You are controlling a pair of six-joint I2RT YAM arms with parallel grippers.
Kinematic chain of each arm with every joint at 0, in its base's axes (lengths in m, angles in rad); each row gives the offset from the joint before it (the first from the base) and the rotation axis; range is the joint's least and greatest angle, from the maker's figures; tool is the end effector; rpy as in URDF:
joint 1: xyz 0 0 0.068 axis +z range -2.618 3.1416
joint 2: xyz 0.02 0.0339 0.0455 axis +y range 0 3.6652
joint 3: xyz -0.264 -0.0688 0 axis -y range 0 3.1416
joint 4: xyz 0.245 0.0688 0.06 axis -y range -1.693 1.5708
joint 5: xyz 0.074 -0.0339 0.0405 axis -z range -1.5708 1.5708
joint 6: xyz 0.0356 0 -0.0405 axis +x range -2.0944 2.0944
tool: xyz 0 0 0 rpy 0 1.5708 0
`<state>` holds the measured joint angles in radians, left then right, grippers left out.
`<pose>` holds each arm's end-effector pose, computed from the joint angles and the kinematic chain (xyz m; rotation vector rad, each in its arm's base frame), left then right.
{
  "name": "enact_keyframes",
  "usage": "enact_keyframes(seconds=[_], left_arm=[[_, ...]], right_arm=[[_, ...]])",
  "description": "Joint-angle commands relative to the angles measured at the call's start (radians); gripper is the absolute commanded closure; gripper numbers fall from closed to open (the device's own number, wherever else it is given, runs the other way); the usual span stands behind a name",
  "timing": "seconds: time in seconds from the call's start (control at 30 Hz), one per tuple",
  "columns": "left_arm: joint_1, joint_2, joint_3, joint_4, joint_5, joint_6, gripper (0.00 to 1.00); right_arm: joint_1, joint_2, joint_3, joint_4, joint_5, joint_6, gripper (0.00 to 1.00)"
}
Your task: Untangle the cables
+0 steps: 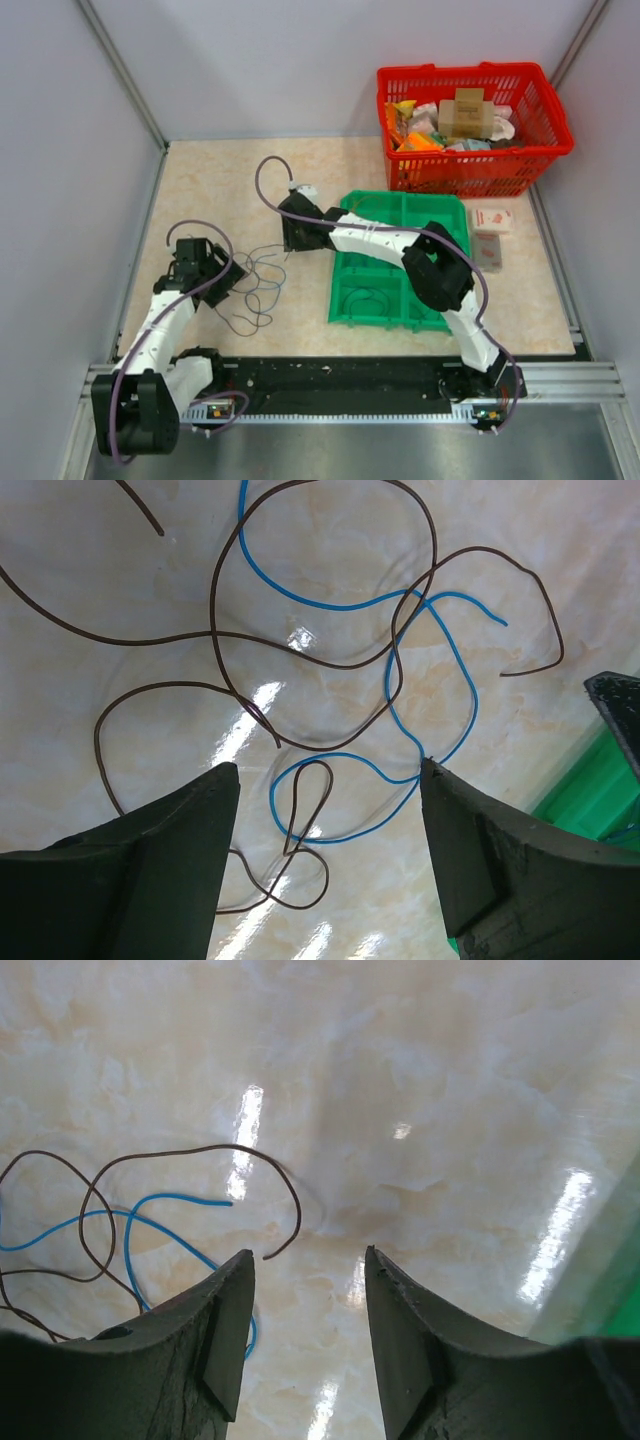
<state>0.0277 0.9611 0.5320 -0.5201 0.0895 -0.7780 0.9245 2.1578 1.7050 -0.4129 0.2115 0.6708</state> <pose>0.1803 0.0018 0.1936 -0.9716 2.3741 -0.4088 0.2970 0.3813 0.1972 -0.2163 2.4566 0.4662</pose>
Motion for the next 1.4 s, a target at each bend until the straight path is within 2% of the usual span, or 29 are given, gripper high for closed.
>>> enact_keyframes(seconds=[0.0, 0.1, 0.27, 0.3, 0.37, 0.4, 0.43, 0.53, 0.6, 0.73, 0.8, 0.87, 0.97, 1.1, 1.2, 1.37], left_arm=[[0.008, 0.059, 0.0, 0.051, 0.007, -0.01, 0.27], [0.008, 0.097, 0.003, 0.061, 0.021, -0.01, 0.35], [0.011, 0.093, -0.009, 0.072, 0.023, -0.017, 0.36], [0.009, 0.088, -0.012, 0.071, 0.019, -0.018, 0.36], [0.009, 0.084, -0.013, 0.071, 0.015, -0.017, 0.38], [0.011, 0.082, -0.01, 0.065, 0.012, -0.017, 0.39], [0.012, 0.079, -0.007, 0.058, 0.006, -0.018, 0.41], [0.012, 0.061, 0.003, 0.048, 0.003, -0.01, 0.46], [0.011, 0.038, 0.017, 0.043, 0.021, 0.011, 0.45], [0.012, -0.051, 0.029, 0.104, 0.165, 0.092, 0.26], [0.012, -0.09, 0.037, 0.158, 0.272, 0.138, 0.22], [0.011, -0.142, 0.051, 0.224, 0.39, 0.169, 0.2], [0.003, -0.235, 0.083, 0.316, 0.511, 0.192, 0.19], [-0.023, -0.326, 0.115, 0.469, 0.659, 0.172, 0.13], [-0.113, -0.305, 0.154, 0.506, 0.662, 0.175, 0.08], [-0.357, -0.174, 0.264, 0.491, 0.593, 0.273, 0.08]], right_arm=[[0.039, 0.062, 0.082, -0.02, 0.039, 0.013, 0.53], [0.054, 0.102, 0.117, -0.021, 0.042, -0.008, 0.54], [0.066, 0.145, 0.148, -0.035, 0.071, -0.011, 0.61], [0.066, 0.149, 0.151, -0.035, 0.09, -0.019, 0.65], [0.068, 0.152, 0.165, -0.035, 0.127, -0.055, 0.81], [0.068, 0.146, 0.169, -0.035, 0.143, -0.075, 0.96], [0.068, 0.134, 0.171, -0.036, 0.16, -0.103, 1.0], [0.068, 0.045, 0.156, -0.018, 0.161, -0.195, 1.0], [0.068, -0.059, 0.119, 0.0, 0.137, -0.259, 1.0], [0.056, -0.338, -0.001, 0.081, 0.016, -0.344, 1.0], [0.033, -0.49, -0.028, 0.104, -0.093, -0.344, 1.0], [-0.007, -0.573, -0.027, 0.12, -0.205, -0.327, 1.0], [-0.065, -0.636, 0.027, 0.117, -0.346, -0.274, 1.0], [-0.111, -0.674, 0.1, 0.118, -0.461, -0.172, 1.0], [-0.115, -0.688, 0.159, 0.118, -0.504, -0.134, 1.0], [-0.141, -0.679, 0.243, 0.118, -0.59, -0.068, 1.0]])
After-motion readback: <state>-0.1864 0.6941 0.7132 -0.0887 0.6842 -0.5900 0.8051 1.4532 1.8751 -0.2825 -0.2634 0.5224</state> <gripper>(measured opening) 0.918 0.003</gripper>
